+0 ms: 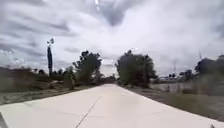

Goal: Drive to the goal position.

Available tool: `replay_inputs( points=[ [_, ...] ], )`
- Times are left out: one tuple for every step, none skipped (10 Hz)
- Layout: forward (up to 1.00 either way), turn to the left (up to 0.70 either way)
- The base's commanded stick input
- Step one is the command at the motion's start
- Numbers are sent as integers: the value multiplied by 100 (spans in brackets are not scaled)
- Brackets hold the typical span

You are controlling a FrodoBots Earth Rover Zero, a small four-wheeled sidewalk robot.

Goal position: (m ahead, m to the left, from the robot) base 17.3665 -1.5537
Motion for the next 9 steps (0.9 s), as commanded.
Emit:
replay_inputs(
  points=[
    [85, 0],
    [85, 0],
    [85, 0],
    [85, 0],
    [85, 0],
    [85, 0],
    [85, 6],
    [85, 18],
    [85, 34]
  ],
)
